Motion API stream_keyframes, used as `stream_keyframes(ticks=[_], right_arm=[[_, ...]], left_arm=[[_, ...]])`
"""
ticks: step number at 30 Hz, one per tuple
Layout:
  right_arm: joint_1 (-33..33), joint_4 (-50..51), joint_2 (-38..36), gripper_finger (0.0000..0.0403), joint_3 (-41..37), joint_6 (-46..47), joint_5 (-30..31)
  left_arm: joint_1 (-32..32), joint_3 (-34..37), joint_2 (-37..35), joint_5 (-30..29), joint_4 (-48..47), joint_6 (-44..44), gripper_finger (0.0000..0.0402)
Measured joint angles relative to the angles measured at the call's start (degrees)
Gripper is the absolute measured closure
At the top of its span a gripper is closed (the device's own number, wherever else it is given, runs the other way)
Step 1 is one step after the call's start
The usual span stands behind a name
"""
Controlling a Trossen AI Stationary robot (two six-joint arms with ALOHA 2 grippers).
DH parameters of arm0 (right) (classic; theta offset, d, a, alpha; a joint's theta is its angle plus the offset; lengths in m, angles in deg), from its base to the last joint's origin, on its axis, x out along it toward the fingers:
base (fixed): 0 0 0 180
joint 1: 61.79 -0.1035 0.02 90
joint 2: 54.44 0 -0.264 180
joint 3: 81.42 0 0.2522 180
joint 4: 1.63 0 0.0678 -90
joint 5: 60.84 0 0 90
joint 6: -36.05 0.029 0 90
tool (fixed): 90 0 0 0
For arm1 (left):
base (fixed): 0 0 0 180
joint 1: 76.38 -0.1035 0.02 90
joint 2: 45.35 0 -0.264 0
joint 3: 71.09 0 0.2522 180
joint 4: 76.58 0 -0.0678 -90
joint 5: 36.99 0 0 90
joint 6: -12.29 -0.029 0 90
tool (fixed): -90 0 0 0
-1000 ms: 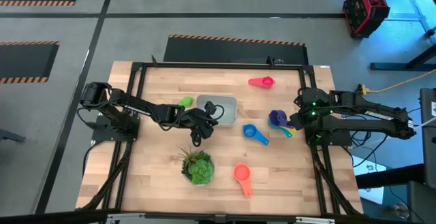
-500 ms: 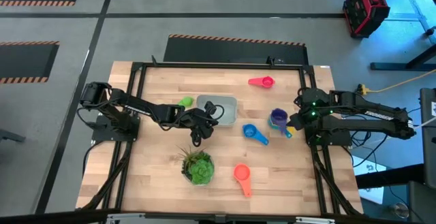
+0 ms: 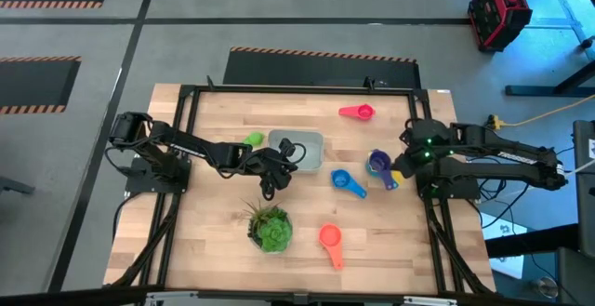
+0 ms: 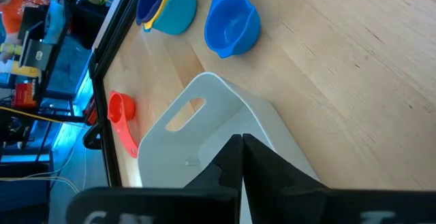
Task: Nest measuring cups in basket
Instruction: Stack the orange measuring cup on top of the the violet measuring cup
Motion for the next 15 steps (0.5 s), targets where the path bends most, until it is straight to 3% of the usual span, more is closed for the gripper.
stream_keyframes(ticks=[15], right_arm=[[0.0,-27.4,10.8,0.0322,0.0,-4.5,-0.5]], left_arm=[[0.0,0.0,0.0,0.0,0.1,0.0,0.0376]])
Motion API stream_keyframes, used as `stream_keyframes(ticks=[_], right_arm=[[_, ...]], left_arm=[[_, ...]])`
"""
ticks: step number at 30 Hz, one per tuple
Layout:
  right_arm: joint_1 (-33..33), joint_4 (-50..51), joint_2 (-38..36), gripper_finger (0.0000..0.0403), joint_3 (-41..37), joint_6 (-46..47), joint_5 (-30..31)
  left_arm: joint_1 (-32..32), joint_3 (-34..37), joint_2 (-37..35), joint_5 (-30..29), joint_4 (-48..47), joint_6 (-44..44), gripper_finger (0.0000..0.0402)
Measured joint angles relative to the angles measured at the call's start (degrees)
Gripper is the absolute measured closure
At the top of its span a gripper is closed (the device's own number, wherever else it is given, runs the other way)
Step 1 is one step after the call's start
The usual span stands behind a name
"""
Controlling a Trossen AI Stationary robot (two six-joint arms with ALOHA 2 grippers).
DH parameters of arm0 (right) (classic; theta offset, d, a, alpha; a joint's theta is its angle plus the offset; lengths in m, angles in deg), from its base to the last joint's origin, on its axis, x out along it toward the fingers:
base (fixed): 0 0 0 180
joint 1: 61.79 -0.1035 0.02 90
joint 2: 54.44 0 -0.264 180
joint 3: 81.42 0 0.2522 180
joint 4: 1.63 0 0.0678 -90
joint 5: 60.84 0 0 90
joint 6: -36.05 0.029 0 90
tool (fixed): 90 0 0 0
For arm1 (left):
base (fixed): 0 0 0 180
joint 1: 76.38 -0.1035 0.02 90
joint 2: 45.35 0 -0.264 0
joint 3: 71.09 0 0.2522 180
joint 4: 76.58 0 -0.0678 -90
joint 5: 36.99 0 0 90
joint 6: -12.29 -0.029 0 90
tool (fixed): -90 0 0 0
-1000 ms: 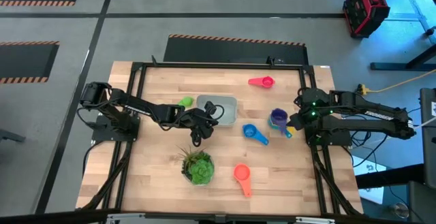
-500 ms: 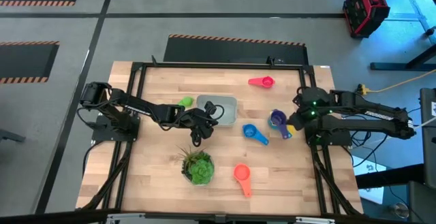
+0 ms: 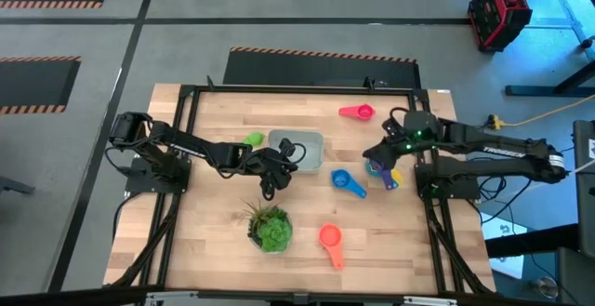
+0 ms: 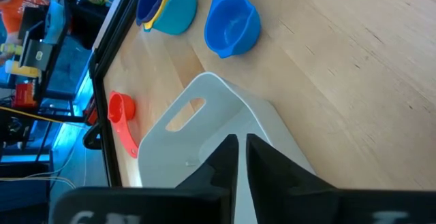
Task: Nest measuring cups in basket
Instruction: Stack the orange measuring cup on top of the the violet measuring cup
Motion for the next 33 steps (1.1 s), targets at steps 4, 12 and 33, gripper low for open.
stream_keyframes(ticks=[4,12,33], right_arm=[[0.0,-4.4,2.2,0.0322,0.0,-4.0,-2.0],[0.0,-10.3,6.3,0.0322,0.0,-5.0,-9.0],[-15.3,-26.3,23.6,0.0322,0.0,-11.0,-10.8]], left_arm=[[0.0,0.0,0.0,0.0,1.3,1.8,0.0365],[0.0,0.0,0.0,0.0,7.2,9.5,0.0323],[0.0,0.0,0.0,0.0,8.0,10.3,0.0319]])
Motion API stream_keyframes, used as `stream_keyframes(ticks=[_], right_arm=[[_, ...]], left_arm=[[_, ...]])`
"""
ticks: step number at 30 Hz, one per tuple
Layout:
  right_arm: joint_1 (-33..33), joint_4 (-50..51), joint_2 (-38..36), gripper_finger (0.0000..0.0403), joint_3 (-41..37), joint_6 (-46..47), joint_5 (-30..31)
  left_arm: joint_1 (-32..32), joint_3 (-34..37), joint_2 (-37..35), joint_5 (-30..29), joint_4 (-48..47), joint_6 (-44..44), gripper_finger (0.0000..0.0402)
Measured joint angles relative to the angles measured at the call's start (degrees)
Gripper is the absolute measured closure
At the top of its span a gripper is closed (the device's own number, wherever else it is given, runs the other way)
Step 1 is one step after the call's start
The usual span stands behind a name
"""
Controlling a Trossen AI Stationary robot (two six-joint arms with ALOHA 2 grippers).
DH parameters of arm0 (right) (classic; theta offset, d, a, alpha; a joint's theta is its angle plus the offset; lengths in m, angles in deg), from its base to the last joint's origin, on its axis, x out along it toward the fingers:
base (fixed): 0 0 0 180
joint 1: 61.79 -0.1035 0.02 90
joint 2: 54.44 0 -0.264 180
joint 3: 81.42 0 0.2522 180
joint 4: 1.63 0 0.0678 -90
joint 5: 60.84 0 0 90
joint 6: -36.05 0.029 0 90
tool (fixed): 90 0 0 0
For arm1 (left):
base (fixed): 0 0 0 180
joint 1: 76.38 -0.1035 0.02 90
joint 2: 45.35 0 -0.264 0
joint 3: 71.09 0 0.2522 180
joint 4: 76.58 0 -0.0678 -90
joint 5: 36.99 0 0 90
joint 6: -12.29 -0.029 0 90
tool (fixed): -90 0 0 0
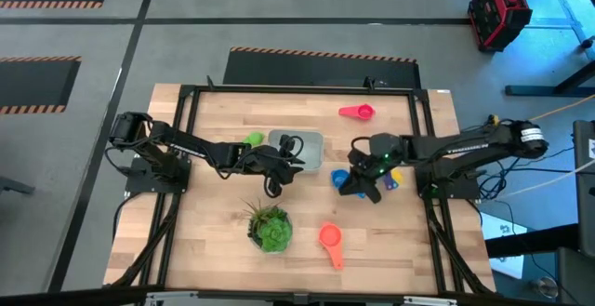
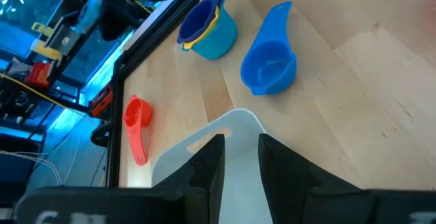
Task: Nest measuring cups in basket
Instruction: Stack the orange measuring cup on top of the the violet measuring cup
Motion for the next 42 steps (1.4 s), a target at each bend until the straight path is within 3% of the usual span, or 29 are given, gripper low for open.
stream_keyframes(ticks=[7,12,22,29,37,42], right_arm=[[-4.1,-3.0,3.9,0.0322,0.2,-0.5,2.2],[-7.9,-1.4,6.8,0.0322,4.5,-6.4,4.7],[-13.7,17.3,13.8,0.0322,18.1,-6.4,13.4],[-16.2,29.0,20.5,0.0322,27.2,-6.1,12.9],[-15.4,29.5,25.0,0.0322,30.6,-5.8,3.0],[-14.4,29.9,26.5,0.0322,30.6,-4.8,5.5]], left_arm=[[0.0,0.0,0.0,0.0,0.0,0.0,0.0319],[0.0,0.0,0.0,0.0,0.0,0.0,0.0319],[0.1,0.0,0.0,0.0,0.0,0.0,0.0319],[0.1,0.0,0.0,0.0,0.0,0.0,0.0319],[0.1,0.0,0.0,0.0,0.0,0.0,0.0319],[0.1,0.0,0.0,0.0,-0.1,0.0,0.0319]])
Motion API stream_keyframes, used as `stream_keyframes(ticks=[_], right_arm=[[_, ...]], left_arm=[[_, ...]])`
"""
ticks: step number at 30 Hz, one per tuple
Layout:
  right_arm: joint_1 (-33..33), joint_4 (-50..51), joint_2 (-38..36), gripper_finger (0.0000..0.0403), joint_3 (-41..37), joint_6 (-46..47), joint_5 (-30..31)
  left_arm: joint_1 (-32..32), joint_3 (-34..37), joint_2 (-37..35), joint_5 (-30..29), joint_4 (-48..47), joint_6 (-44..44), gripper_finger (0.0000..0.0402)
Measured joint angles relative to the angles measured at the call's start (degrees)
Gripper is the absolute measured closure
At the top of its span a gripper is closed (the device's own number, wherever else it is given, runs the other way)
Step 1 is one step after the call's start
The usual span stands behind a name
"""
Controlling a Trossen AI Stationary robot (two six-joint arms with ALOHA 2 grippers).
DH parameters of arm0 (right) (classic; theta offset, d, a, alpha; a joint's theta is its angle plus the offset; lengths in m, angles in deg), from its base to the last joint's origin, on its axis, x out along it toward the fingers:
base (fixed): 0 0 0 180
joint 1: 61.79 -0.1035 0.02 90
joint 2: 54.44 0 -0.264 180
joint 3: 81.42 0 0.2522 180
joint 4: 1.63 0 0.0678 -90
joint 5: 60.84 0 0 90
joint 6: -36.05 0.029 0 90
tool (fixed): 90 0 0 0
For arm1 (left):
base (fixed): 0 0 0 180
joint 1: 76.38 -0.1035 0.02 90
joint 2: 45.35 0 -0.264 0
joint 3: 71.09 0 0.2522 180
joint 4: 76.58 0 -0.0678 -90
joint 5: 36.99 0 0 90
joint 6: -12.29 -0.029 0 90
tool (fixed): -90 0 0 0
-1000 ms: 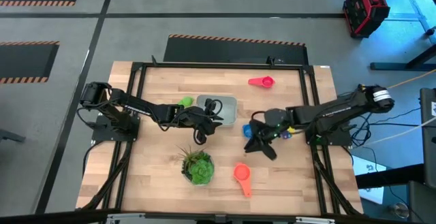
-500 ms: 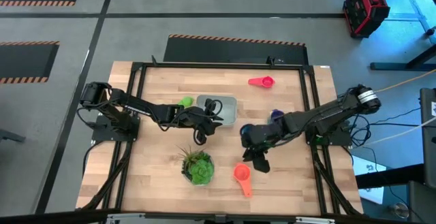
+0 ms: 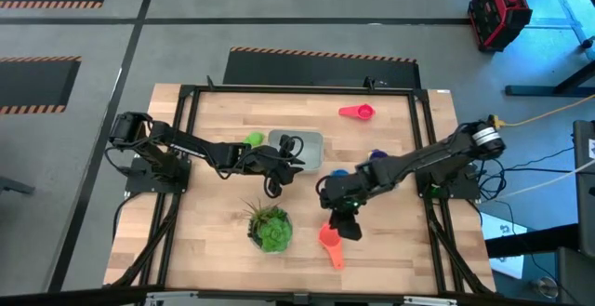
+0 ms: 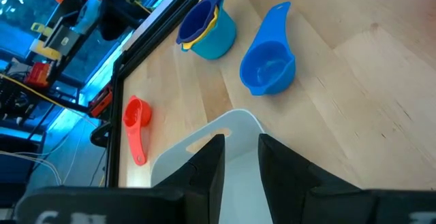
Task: Nest measuring cups in basket
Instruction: Stack the orange measuring cup on top of the the violet measuring cup
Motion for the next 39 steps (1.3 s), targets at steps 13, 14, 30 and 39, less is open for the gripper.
stream_keyframes(ticks=[13,14,30,39], right_arm=[[1.8,1.0,0.3,0.0322,0.0,-0.9,4.5],[1.8,1.0,0.3,0.0322,0.0,-0.9,4.4],[1.4,1.0,0.5,0.0223,-1.3,-1.5,7.2],[-3.2,2.9,2.6,0.0175,-1.3,-4.4,15.8]], left_arm=[[0.0,0.0,0.0,0.0,0.0,0.0,0.0319],[0.0,0.0,0.0,0.0,0.0,0.0,0.0319],[0.0,0.0,0.0,0.0,0.0,0.0,0.0319],[0.0,0.0,0.0,0.0,-0.3,0.0,0.0319]])
